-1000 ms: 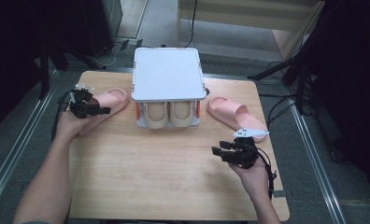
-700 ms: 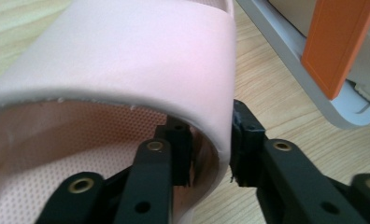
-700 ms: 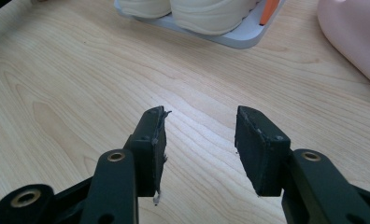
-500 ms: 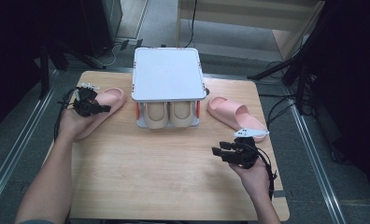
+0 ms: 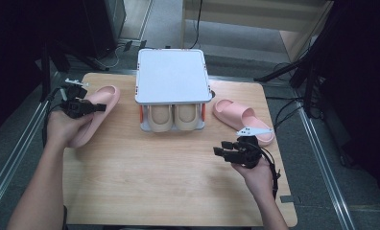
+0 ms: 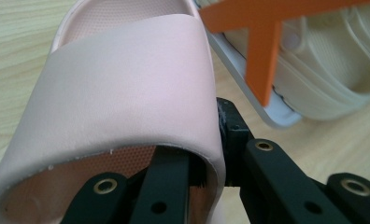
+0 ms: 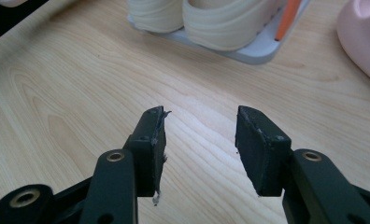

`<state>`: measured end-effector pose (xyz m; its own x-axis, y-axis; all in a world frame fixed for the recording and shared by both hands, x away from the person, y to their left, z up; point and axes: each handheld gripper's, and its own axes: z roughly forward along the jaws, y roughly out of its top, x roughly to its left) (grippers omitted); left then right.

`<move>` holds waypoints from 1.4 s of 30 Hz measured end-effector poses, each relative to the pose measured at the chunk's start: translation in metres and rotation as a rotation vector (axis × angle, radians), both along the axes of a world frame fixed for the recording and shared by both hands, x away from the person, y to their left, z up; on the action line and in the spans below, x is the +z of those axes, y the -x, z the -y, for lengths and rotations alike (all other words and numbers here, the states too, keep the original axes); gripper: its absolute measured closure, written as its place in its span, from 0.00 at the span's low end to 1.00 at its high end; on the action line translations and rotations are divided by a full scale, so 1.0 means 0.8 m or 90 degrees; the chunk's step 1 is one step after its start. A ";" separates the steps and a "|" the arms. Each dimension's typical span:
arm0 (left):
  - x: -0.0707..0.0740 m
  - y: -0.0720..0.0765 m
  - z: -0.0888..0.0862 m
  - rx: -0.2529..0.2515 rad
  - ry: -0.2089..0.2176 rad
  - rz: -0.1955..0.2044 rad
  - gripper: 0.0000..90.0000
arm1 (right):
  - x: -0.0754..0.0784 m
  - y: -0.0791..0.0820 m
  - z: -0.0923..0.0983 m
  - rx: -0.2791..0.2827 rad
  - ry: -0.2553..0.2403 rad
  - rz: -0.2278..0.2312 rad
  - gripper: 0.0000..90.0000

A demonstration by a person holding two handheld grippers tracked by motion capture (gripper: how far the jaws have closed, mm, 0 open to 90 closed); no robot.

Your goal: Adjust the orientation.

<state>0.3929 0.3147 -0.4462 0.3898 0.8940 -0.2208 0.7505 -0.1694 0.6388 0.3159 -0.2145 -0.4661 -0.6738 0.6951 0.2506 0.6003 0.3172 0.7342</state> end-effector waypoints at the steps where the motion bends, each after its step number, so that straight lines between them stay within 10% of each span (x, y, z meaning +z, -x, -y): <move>1: 0.002 0.005 0.001 -0.002 -0.010 -0.002 0.93 | 0.001 -0.001 -0.002 0.004 0.000 0.002 0.59; 23: 0.026 0.140 0.089 -0.117 -0.015 0.015 0.92 | 0.008 -0.026 -0.054 0.091 0.002 0.011 0.60; 42: -0.024 0.143 0.219 -0.277 0.012 -0.030 0.92 | 0.006 -0.022 -0.056 0.093 0.007 0.008 0.60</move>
